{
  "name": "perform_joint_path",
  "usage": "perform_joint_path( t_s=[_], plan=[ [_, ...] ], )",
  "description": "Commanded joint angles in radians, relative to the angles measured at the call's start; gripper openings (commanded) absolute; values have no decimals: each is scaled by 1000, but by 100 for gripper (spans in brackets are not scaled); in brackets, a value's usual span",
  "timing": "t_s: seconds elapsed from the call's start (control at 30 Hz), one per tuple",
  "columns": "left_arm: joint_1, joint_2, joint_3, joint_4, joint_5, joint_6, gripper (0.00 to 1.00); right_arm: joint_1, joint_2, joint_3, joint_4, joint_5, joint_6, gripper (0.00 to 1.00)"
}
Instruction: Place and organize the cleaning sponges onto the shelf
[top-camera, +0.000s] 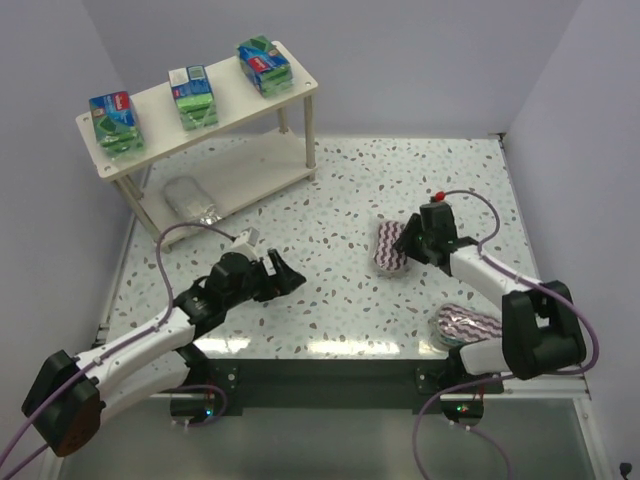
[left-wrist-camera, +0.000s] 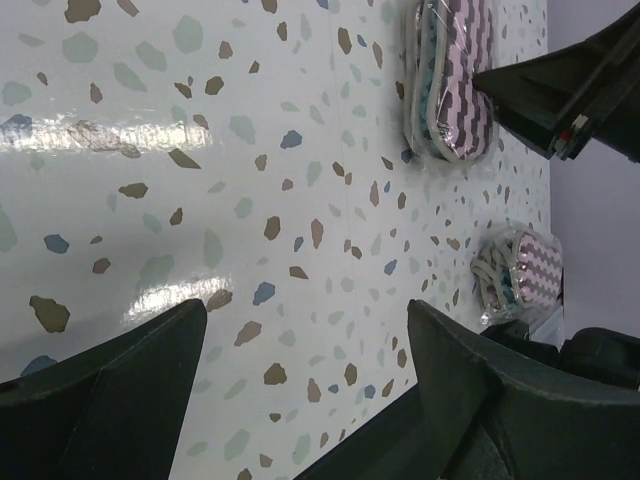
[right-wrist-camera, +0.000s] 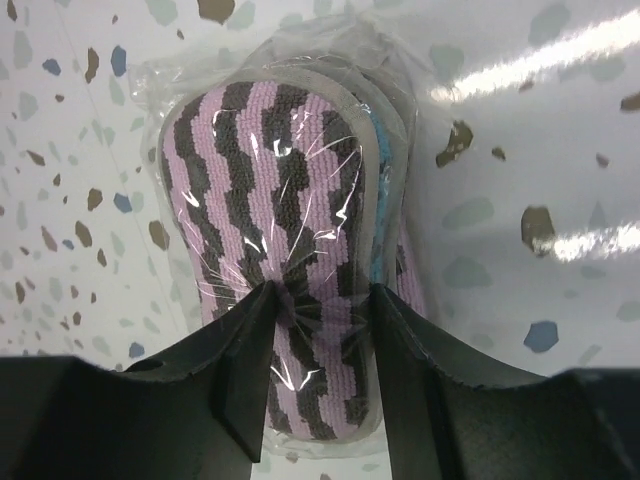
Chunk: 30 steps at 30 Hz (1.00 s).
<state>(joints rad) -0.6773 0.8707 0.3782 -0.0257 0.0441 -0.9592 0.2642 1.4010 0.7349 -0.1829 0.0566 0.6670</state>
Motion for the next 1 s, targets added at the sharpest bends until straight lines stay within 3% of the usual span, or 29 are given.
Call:
perform_joint_path(
  t_s=[0.0,0.17,0.4,0.73,0.97],
  plan=[
    [-18,53,5,113,-6,-30,87,6,-77,-135,8,-107,126,43],
    [-68,160,39,205,-27,-68,87,13,-207,-308,71,-214,313,38],
    [-152,286,83,315,-116,-144,87,121,-485,-396,0,-212,483,38],
    [-290,490,212,329,-150,-193,82,204,-606,-476,-39,-261,608,38],
    [-349,571,217,334,-167,-217,61,205,-631,-485,-55,-285,595,38]
  ],
)
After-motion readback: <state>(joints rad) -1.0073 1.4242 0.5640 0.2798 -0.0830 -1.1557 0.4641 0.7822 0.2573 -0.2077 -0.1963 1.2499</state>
